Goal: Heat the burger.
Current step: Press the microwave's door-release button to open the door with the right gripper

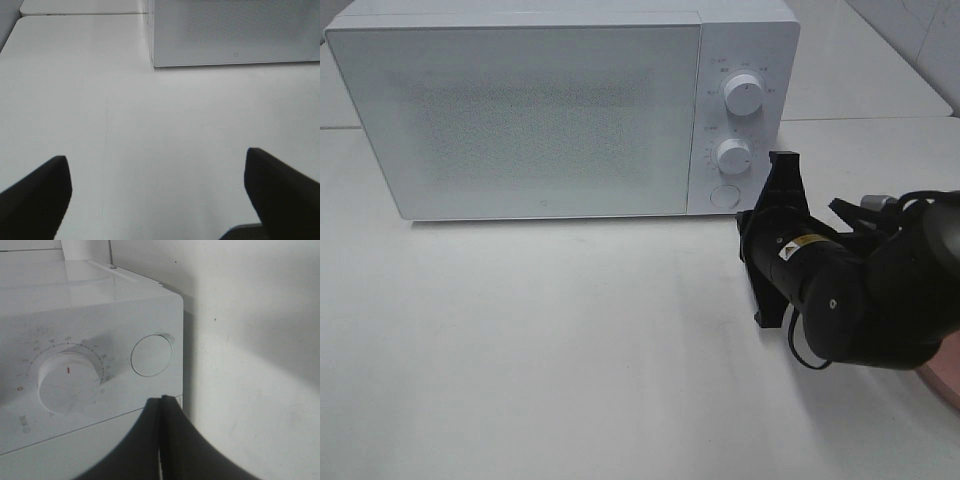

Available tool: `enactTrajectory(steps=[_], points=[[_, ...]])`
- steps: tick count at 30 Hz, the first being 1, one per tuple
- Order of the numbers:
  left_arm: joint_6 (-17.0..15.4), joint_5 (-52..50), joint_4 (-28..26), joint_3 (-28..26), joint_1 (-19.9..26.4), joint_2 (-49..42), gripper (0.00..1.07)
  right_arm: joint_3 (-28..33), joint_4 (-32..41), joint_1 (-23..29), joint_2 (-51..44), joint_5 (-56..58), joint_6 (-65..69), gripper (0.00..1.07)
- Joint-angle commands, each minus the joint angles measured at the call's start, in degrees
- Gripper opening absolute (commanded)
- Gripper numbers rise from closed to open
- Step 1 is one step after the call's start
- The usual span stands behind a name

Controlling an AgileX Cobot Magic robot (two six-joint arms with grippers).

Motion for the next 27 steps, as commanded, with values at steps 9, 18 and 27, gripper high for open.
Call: enactTrajectory(steps=[9, 18, 27], points=[[-0.1, -0.8, 0.2, 0.1, -0.1, -1.0, 0.89, -8.1, -5.3, -5.0, 4.6, 4.3, 0.3, 0.00], [-0.1, -0.8, 0.2, 0.1, -0.1, -1.0, 0.89, -11.4, -5.7, -5.6, 7.9, 5.0, 0.4, 0.00], [-0.1, -0.8, 0.2, 0.1, -0.1, -1.0, 0.89, -14.6, -5.0, -5.6, 10.1, 5.5, 0.2, 0.00]])
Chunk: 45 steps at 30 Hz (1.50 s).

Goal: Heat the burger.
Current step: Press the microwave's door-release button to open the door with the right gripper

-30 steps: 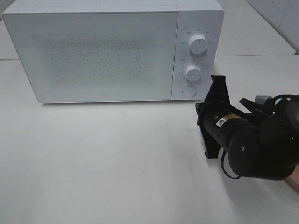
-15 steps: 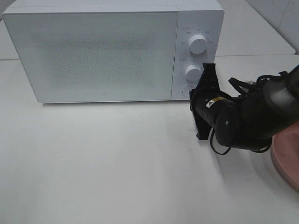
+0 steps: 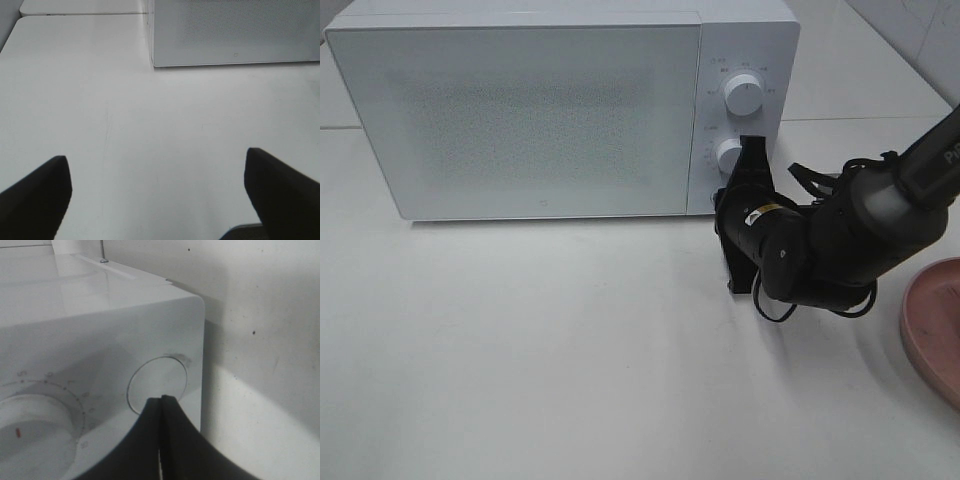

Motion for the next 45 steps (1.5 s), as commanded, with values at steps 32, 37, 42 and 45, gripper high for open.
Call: enactTrajectory(steps=[32, 37, 42, 45], points=[[-0.1, -0.8, 0.2, 0.1, -0.1, -1.0, 0.89, -7.6, 2.3, -1.7, 2.9, -5.7, -2.4, 0.00], [-0.1, -0.8, 0.2, 0.1, -0.1, -1.0, 0.89, -10.2, 2.6, -2.9, 3.7, -7.7, -4.0, 0.00], [-0.1, -0.8, 0.2, 0.1, -0.1, -1.0, 0.89, -12.9, 1.3, -3.4, 4.8, -8.5, -3.4, 0.00], [-0.1, -0.8, 0.2, 0.1, -0.1, -1.0, 0.89, -13.0, 1.3, -3.4, 4.8, -8.9, -3.0, 0.00]])
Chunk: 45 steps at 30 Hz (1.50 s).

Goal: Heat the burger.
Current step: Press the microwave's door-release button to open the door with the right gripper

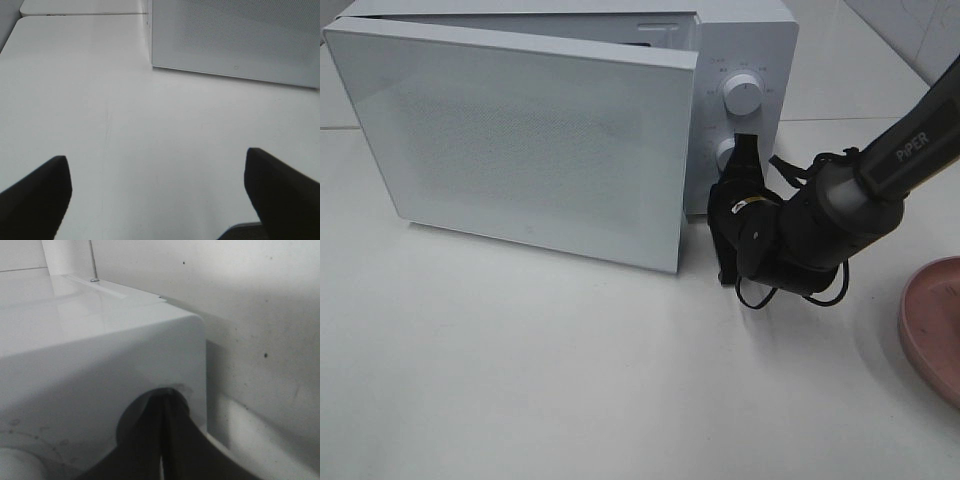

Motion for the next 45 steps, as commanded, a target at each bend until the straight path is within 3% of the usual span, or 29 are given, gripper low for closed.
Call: enactTrajectory(steps=[1, 14, 33, 45], points=[[-0.1, -0.8, 0.2, 0.1, -0.1, -1.0, 0.89, -5.3, -4.6, -2.2, 0.1, -10.7, 0.2, 0.00], [-0.1, -0.8, 0.2, 0.1, -0.1, -1.0, 0.89, -2.9, -4.7, -2.1, -0.7, -9.9, 0.8, 0.00], [-0.1, -0.8, 0.2, 0.1, -0.1, -1.0, 0.89, 5.8, -6.4, -0.1, -6.2, 5.0, 1.7, 0.00], [-0.1, -0.8, 0.2, 0.1, -0.1, -1.0, 0.89, 13.9, -10.2, -0.1, -16.8, 9.3, -2.8, 0.00]])
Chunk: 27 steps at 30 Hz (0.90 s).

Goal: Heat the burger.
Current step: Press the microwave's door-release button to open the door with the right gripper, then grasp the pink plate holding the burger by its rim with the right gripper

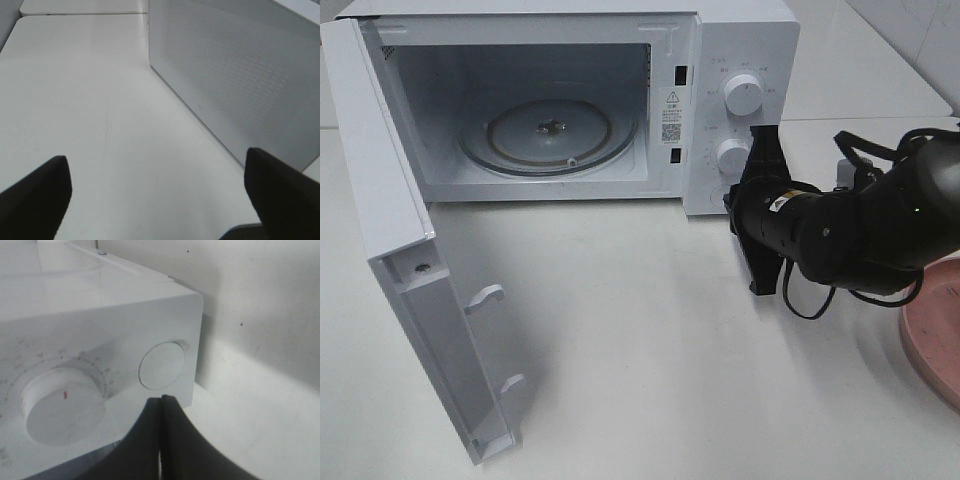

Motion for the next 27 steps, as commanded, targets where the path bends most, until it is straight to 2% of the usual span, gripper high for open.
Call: enactTrajectory(steps=[1, 4, 6, 9, 14, 17, 20, 22, 25, 27], points=[[-0.1, -0.8, 0.2, 0.1, -0.1, -1.0, 0.89, 1.3, -2.7, 0.1, -2.9, 2.2, -1.7, 0.00], [-0.1, -0.8, 0.2, 0.1, -0.1, -1.0, 0.89, 2.5, -5.0, 0.1, -5.7, 6.2, -4.0, 0.00], [-0.1, -0.8, 0.2, 0.1, -0.1, -1.0, 0.89, 3.4, -6.2, 0.1, -9.1, 12.8, -12.4, 0.00], [-0.1, -0.8, 0.2, 0.1, -0.1, -1.0, 0.89, 3.4, -6.2, 0.1, -10.0, 15.2, -14.9, 0.00], [-0.1, -0.8, 0.2, 0.1, -0.1, -1.0, 0.89, 3.4, -6.2, 0.1, -15.0, 27.6, -28.8, 0.01], [-0.1, -0.8, 0.2, 0.1, -0.1, -1.0, 0.89, 3.4, -6.2, 0.1, -15.6, 29.1, -30.9, 0.02], [-0.1, -0.8, 0.2, 0.1, -0.1, -1.0, 0.89, 3.4, -6.2, -0.1, -17.4, 34.5, -37.5, 0.03], [-0.1, -0.8, 0.2, 0.1, -0.1, -1.0, 0.89, 3.4, -6.4, -0.1, -19.7, 41.7, -47.1, 0.03], [-0.1, -0.8, 0.2, 0.1, -0.1, -1.0, 0.89, 3.4, -6.4, -0.1, -20.1, 42.9, -48.9, 0.03], [-0.1, -0.8, 0.2, 0.1, -0.1, -1.0, 0.89, 3.0, -7.7, -0.1, -21.8, 50.6, -57.1, 0.04]])
